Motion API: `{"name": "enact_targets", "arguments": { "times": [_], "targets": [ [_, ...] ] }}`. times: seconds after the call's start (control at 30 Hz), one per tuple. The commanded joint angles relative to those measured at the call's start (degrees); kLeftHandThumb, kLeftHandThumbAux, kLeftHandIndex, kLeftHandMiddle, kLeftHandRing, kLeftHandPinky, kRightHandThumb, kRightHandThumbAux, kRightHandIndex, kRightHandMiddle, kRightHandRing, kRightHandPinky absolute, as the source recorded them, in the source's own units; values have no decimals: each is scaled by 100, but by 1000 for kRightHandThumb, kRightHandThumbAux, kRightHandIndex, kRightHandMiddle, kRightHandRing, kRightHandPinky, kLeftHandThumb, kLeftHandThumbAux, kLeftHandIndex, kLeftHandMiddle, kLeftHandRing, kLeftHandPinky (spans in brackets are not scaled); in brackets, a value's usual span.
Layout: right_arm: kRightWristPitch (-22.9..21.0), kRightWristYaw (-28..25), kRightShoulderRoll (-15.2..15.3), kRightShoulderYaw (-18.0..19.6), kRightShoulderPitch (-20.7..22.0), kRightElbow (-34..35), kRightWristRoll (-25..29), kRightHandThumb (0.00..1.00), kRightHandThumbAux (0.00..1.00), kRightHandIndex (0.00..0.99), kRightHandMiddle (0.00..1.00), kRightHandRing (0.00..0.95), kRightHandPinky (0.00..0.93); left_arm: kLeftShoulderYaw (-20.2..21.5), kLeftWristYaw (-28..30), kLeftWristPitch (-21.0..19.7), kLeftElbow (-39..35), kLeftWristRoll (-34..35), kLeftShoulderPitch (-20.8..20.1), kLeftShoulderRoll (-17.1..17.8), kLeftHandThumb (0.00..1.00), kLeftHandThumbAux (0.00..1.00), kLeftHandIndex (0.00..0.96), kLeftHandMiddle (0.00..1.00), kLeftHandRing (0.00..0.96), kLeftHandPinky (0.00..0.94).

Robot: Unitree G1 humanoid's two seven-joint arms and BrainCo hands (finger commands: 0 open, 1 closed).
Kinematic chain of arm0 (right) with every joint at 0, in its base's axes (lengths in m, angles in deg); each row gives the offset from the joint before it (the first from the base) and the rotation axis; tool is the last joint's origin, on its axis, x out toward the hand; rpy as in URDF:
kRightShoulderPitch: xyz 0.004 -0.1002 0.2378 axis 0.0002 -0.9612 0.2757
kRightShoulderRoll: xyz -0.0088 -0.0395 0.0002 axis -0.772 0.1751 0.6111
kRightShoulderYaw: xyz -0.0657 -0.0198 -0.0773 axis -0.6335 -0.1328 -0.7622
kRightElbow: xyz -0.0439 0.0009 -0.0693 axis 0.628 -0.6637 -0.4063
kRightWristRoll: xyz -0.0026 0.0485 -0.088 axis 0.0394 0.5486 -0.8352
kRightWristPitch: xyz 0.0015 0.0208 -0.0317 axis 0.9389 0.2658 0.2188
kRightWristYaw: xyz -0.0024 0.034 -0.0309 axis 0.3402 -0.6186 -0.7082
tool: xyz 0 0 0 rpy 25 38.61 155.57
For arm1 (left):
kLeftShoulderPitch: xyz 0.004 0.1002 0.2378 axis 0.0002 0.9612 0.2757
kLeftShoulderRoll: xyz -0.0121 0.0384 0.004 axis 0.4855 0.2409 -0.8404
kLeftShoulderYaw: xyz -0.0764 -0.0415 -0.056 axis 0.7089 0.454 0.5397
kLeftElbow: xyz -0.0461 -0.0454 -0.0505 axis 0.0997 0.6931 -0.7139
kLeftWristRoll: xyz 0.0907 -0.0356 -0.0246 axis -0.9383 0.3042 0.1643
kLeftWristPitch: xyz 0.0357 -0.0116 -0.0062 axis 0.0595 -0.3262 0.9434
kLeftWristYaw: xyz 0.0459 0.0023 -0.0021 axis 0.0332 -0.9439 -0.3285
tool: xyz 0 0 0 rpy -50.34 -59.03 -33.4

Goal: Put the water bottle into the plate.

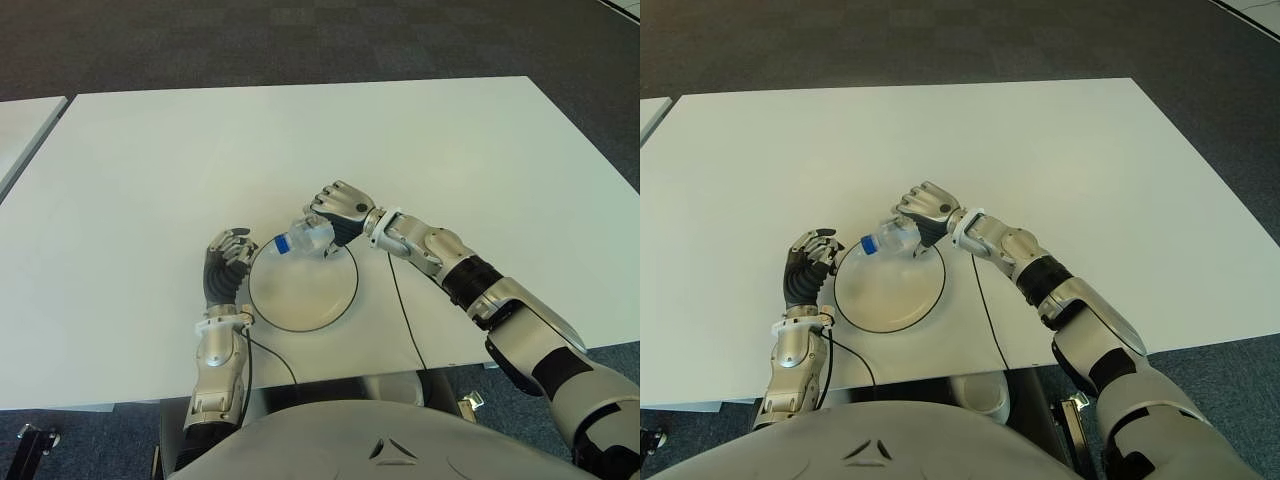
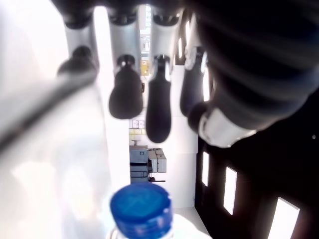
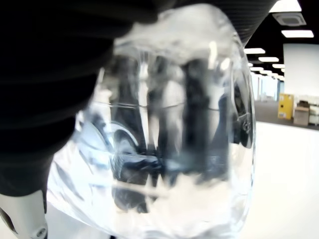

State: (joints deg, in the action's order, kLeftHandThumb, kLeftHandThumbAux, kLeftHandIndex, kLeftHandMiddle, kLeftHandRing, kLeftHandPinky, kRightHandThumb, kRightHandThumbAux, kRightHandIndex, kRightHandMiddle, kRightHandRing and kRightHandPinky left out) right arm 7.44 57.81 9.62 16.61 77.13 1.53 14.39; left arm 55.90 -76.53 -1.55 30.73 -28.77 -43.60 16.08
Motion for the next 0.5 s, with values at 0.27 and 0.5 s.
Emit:
{"name": "enact_targets", "arguments": {
  "times": [0.27,0.5],
  "targets": [
    [-85,773,89,512,-15,428,18,703,725,438,915,900,899,-28,60,-1,105,-6,6,-13,834,681,394,568,761,756],
    [-72,809,62,772,-45,491,195,705,724,438,917,895,894,-35,93,30,117,10,5,4,834,680,395,570,764,756]
  ]
}}
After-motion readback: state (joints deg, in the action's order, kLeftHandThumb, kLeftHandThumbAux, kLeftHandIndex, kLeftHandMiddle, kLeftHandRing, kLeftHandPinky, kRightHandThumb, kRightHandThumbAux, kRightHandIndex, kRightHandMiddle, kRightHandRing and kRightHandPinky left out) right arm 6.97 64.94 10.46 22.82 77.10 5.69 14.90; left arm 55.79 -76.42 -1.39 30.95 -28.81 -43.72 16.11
